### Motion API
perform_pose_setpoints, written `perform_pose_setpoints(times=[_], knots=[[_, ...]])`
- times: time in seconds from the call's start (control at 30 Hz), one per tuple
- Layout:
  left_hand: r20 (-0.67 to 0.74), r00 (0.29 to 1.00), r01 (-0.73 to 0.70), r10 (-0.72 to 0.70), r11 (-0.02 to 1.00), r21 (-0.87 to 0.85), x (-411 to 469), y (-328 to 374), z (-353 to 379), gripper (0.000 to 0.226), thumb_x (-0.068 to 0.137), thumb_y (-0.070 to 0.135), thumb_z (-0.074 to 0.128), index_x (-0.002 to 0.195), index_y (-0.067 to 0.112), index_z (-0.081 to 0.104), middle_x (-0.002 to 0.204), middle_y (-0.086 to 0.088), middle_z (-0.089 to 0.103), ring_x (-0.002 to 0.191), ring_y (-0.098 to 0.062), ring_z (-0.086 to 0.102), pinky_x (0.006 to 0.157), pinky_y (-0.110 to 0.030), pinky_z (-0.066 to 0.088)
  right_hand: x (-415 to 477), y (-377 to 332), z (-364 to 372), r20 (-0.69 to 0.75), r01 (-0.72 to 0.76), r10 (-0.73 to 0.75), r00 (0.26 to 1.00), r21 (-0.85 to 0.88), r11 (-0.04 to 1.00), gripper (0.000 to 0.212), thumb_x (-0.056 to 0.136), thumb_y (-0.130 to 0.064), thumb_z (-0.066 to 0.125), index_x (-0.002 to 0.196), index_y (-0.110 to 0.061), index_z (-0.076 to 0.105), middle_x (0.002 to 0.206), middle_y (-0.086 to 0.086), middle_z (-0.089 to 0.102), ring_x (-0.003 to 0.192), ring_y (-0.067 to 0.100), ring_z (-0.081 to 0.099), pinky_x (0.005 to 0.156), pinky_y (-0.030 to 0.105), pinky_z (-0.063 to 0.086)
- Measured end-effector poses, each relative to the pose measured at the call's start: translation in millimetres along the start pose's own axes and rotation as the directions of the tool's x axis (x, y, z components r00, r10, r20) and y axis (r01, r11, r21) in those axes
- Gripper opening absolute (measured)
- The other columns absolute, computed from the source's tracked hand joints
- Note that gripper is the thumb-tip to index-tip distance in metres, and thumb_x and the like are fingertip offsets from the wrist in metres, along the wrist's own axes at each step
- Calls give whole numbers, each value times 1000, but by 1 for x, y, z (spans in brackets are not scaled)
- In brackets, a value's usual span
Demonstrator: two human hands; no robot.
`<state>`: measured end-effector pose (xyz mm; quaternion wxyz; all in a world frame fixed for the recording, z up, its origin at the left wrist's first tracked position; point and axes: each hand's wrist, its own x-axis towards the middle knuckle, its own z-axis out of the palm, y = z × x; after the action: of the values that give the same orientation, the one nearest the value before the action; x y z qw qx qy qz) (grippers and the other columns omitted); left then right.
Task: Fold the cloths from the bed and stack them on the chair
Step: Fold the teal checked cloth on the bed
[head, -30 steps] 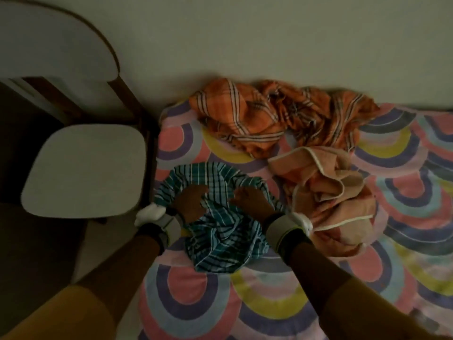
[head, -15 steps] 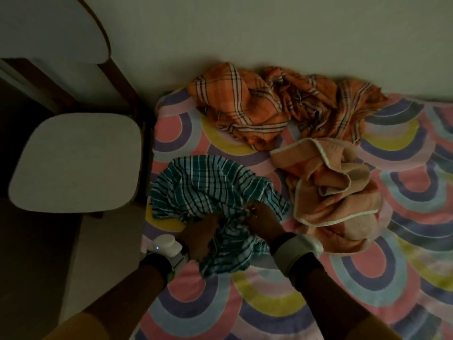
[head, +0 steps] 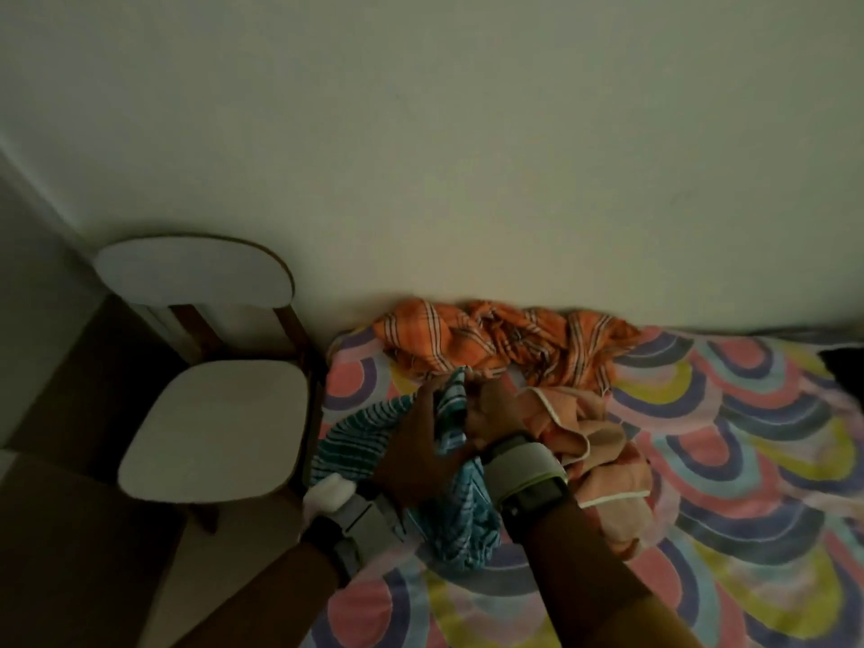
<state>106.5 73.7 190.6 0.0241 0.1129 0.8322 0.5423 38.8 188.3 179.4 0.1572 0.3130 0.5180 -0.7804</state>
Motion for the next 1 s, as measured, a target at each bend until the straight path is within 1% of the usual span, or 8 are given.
perform_pose_setpoints(times=[0.17,0.3,0.53,0.6,0.7,0.77,0.87,1.0], knots=[[-115,986,-98,123,973,208,29,27,-42,32,93,42,50,106,17,65,104,-13,68,96,-27,64,81,-49,51,-16,-37,12,112,85,-108,988,197,977,21,96,-4,40,99,-13,59,83,5,52,73,15,53,63,26,55],[-263,952,-53,154,934,353,44,45,-64,24,91,14,52,107,-1,62,105,-25,63,98,-37,59,86,-44,47,-62,-36,11,357,287,-268,895,1,958,9,94,-8,50,94,-5,58,85,7,64,79,19,64,68,29,53],[-196,951,-139,239,897,420,53,87,-93,14,92,13,50,92,3,60,68,-23,61,63,-36,58,55,-45,41,-60,-36,15,477,818,-718,508,-528,228,22,84,-18,63,68,-32,56,62,-12,57,61,-3,53,55,15,39],[-161,946,-198,280,896,398,50,96,-106,32,87,29,50,75,0,59,61,-24,57,59,-33,56,55,-44,41,-42,-39,8,476,778,-718,507,-611,145,11,80,-10,61,79,-21,63,76,2,67,75,13,62,63,29,46],[-271,924,-189,270,939,289,49,108,-130,34,79,26,52,52,9,41,49,-13,36,48,-18,38,49,-32,27,-22,-29,-18,426,629,-616,663,-763,150,14,80,-9,60,92,-14,66,98,14,69,98,32,63,76,35,47],[-529,839,-94,125,992,87,53,109,-153,30,75,21,54,51,12,41,53,-11,38,55,-16,39,54,-30,34,-20,-26,-37,278,503,-588,760,-824,260,24,84,-9,60,108,-8,65,112,17,66,108,34,59,86,36,47],[-746,660,1,-81,994,-107,47,105,-174,11,78,12,62,71,18,56,65,-6,54,56,-11,51,57,-34,44,-36,-45,-34,262,562,-659,706,-772,296,22,86,-7,61,107,-1,66,106,22,68,103,34,62,82,35,46],[-127,992,11,8,989,149,38,111,-143,55,73,15,77,120,23,49,94,0,60,79,-11,57,68,-21,49,-84,-89,34,580,782,-628,519,-620,73,18,81,-23,61,92,-11,71,89,12,72,80,20,63,66,26,38]])
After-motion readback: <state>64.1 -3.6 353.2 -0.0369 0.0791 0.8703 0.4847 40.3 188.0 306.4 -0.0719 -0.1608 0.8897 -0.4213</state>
